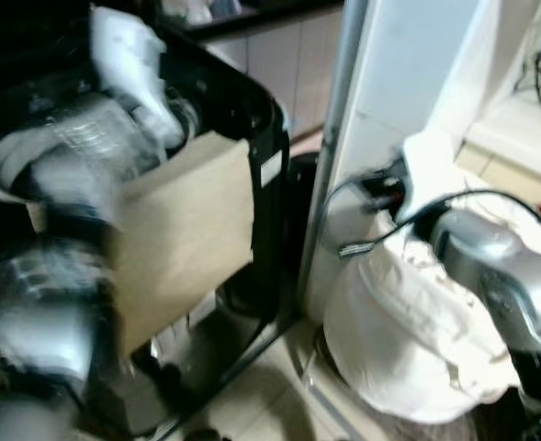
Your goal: Clothes washing
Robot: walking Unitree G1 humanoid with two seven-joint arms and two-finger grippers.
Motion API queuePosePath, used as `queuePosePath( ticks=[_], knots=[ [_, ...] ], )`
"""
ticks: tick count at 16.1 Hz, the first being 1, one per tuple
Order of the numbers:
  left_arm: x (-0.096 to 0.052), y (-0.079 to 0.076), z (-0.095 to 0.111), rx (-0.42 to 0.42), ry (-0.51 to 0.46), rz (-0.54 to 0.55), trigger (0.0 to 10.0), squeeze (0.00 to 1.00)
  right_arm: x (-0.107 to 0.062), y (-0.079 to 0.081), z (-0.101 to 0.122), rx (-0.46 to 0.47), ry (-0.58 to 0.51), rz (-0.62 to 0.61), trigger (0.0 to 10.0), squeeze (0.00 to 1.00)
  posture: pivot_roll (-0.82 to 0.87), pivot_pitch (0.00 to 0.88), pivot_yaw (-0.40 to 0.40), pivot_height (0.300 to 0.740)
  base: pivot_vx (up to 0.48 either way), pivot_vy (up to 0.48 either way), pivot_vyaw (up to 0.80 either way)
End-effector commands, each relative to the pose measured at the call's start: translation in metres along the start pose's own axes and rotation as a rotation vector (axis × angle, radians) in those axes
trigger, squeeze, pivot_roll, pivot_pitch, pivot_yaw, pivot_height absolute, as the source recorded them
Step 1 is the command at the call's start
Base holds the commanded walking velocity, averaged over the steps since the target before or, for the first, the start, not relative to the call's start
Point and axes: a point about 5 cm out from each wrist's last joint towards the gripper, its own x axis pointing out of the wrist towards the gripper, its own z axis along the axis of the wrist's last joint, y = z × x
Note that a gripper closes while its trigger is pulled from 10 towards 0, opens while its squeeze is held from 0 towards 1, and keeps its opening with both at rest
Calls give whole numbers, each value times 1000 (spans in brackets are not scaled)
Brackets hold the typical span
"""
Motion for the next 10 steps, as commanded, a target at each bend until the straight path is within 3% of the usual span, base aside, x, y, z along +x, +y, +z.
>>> queuePosePath(
  ticks=[1, 2, 3, 4, 7, 10],
  knots=[
    [2, -17, 2, 39, 2, -93, 10000, 0, 1, -16, -6, 3, 8, -89, 10000, 1000, -105, 0, 45, 740, 0, 0, 0],
    [1, -33, -6, 43, 9, -153, 10000, 0, 2, -24, -11, 16, 24, -120, 10000, 1000, -104, 0, 42, 740, 0, 0, 0],
    [-1, -63, -16, 36, 2, -251, 10000, 0, 5, -45, -26, 11, 82, -201, 10000, 1000, -102, 0, 39, 740, 0, 0, 0],
    [-5, -83, -19, 22, -3, -331, 10000, 0, 7, -63, -37, 28, 113, -274, 10000, 1000, -99, 0, 35, 740, 0, 0, 0],
    [-14, -102, -18, -9, -15, -369, 10000, 0, 10, -91, -59, 80, 172, -355, 10000, 1000, -100, 0, 41, 740, 0, 0, 0],
    [-20, -110, -25, 11, 18, -384, 10000, 0, 14, -98, -78, 107, 240, -315, 10000, 1000, -99, 0, 43, 740, 0, 0, 0]
  ],
)
